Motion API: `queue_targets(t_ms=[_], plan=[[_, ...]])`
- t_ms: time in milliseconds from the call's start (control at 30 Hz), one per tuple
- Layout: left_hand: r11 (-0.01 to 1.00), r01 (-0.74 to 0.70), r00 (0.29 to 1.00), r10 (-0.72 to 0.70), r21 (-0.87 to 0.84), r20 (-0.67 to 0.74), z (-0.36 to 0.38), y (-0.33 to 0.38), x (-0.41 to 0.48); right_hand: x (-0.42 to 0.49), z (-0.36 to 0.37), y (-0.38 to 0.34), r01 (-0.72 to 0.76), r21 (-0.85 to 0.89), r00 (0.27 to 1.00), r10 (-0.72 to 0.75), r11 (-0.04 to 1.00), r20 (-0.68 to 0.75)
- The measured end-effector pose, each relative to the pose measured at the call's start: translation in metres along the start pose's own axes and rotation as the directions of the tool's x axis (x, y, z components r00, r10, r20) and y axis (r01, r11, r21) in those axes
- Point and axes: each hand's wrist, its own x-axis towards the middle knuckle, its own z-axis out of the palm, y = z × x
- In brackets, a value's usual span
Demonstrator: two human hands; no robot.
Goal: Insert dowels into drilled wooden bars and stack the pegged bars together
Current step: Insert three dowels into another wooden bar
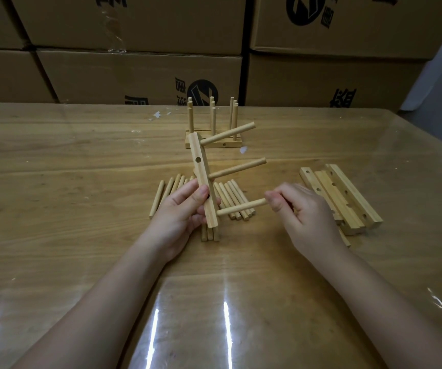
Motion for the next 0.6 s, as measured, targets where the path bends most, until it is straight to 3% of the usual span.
queue_targets(t_ms=[433, 600], plan=[[1.000, -0.003, 0.999, 0.002, 0.019, 0.036, -0.0010, -0.0011, -0.0003, 0.0008, 0.0023, 0.0012, -0.003, 0.022, 0.999, 0.002, 1.000, 0.047], [0.999, -0.007, 0.997, 0.003, 0.054, 0.083, 0.0013, 0.0005, -0.0021, -0.0022, 0.0012, -0.0005, -0.010, 0.060, 1.000, 0.011, 0.998, -0.017]])
